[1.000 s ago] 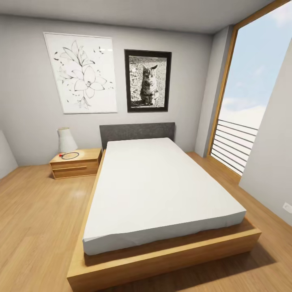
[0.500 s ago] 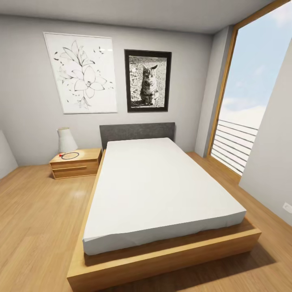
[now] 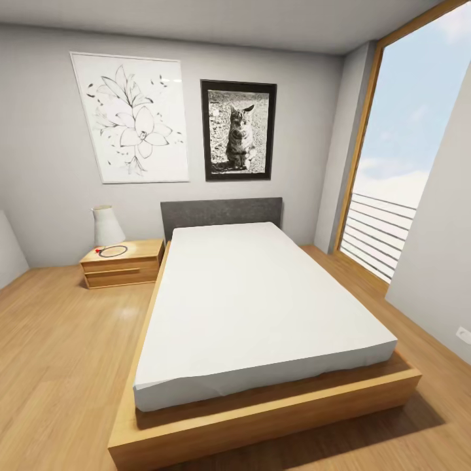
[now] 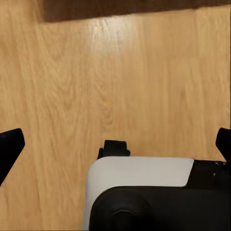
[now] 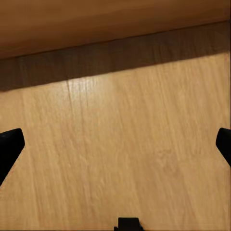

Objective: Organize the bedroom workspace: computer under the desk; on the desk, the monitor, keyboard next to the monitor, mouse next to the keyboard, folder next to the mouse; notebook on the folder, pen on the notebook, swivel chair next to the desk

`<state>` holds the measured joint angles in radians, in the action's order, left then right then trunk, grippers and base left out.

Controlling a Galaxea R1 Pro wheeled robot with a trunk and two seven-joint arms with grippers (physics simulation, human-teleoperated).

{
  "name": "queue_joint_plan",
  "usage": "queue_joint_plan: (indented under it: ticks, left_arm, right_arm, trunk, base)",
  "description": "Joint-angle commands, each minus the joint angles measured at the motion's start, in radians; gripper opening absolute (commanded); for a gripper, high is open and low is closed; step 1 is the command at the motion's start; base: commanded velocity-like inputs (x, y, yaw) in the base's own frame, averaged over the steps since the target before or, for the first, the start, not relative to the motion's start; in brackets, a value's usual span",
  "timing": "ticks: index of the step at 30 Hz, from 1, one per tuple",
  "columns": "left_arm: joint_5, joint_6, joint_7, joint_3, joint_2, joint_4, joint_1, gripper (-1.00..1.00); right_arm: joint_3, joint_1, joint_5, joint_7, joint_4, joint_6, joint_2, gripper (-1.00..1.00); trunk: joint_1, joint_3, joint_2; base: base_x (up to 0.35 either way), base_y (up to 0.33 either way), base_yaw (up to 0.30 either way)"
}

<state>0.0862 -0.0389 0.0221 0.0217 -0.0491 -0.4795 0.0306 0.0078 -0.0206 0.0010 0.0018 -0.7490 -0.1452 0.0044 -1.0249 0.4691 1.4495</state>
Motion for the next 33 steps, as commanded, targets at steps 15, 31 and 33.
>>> queue_joint_plan:
  ticks: [15,31,33]
  left_arm:
    - [0.075,-0.401,-0.009,0.038,-0.007,-0.732,0.207,1.0]
    - [0.134,-0.537,-0.042,0.063,0.06,-1.013,0.24,1.0]
    - [0.142,-0.553,-0.063,0.084,0.07,-1.041,0.24,1.0]
  right_arm:
    - [-0.004,0.158,0.0,0.001,-0.686,-0.339,-0.005,1.0]
    - [0.128,0.031,0.0,0.0,-0.863,-0.589,0.039,1.0]
    - [0.139,-0.005,0.0,-0.001,-0.864,-0.601,0.05,1.0]
  trunk:
    - [0.0,0.001,0.001]
    - [0.0,-0.001,0.001]
    - [0.0,-0.001,0.001]
  base:
    - [0.0,0.0,-0.063]
    - [0.0,0.0,0.092]
    - [0.0,0.0,0.251]
